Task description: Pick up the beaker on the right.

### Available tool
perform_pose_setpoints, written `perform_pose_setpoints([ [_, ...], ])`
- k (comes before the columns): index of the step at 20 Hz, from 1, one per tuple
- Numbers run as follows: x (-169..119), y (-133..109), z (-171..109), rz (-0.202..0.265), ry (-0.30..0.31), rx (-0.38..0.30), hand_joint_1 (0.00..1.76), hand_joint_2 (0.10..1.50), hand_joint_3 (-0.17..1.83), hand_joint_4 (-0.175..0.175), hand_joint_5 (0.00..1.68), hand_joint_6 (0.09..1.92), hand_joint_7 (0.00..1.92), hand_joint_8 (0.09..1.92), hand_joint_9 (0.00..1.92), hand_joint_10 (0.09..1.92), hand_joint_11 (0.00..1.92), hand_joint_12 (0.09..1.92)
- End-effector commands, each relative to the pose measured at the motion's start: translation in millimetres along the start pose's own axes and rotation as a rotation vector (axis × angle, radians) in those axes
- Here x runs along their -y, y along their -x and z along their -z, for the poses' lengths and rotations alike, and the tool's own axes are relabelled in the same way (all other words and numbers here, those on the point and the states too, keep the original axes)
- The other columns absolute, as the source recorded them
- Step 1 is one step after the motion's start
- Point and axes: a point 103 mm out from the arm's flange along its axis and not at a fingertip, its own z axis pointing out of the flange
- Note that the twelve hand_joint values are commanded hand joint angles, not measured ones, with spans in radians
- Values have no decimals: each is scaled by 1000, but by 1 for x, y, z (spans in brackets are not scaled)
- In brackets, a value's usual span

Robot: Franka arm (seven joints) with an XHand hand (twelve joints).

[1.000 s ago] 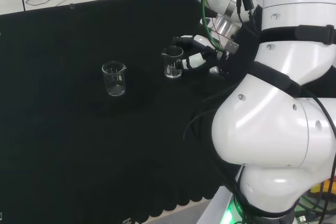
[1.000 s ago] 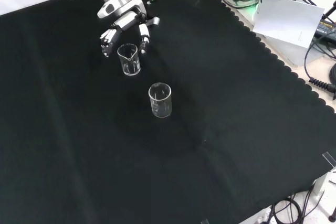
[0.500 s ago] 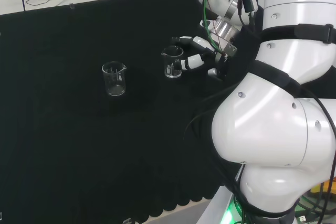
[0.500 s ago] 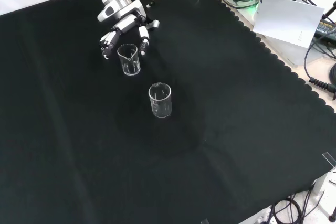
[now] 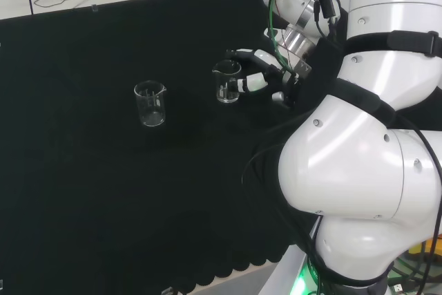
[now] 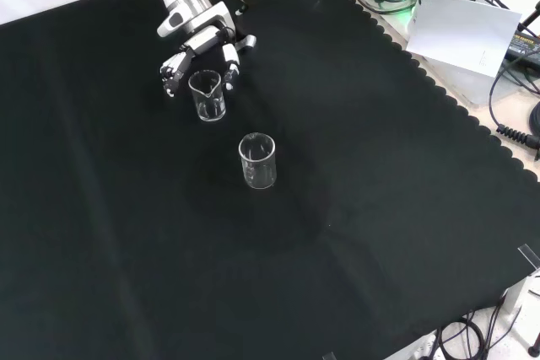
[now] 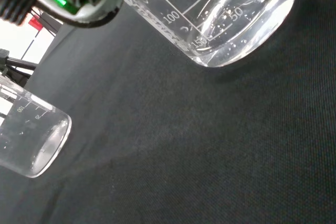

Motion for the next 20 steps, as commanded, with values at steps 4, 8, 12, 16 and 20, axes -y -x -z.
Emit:
perform_pose_setpoints([
  [4,1,2,-3,2,3,4,819,518,530,-29,431,87,254,672,350,632,0,1371],
  [8,0,2,-3,3,3,3,821,517,528,-29,435,87,256,672,351,633,0,1371],
  [12,-2,1,-4,2,-1,9,822,518,527,-29,436,87,256,671,351,632,0,1370],
  [16,-6,-2,-5,4,-6,14,822,518,525,-29,435,87,248,667,348,630,0,1367],
  [20,-12,-8,-9,15,-6,17,821,518,523,-29,430,87,245,665,346,629,0,1362],
])
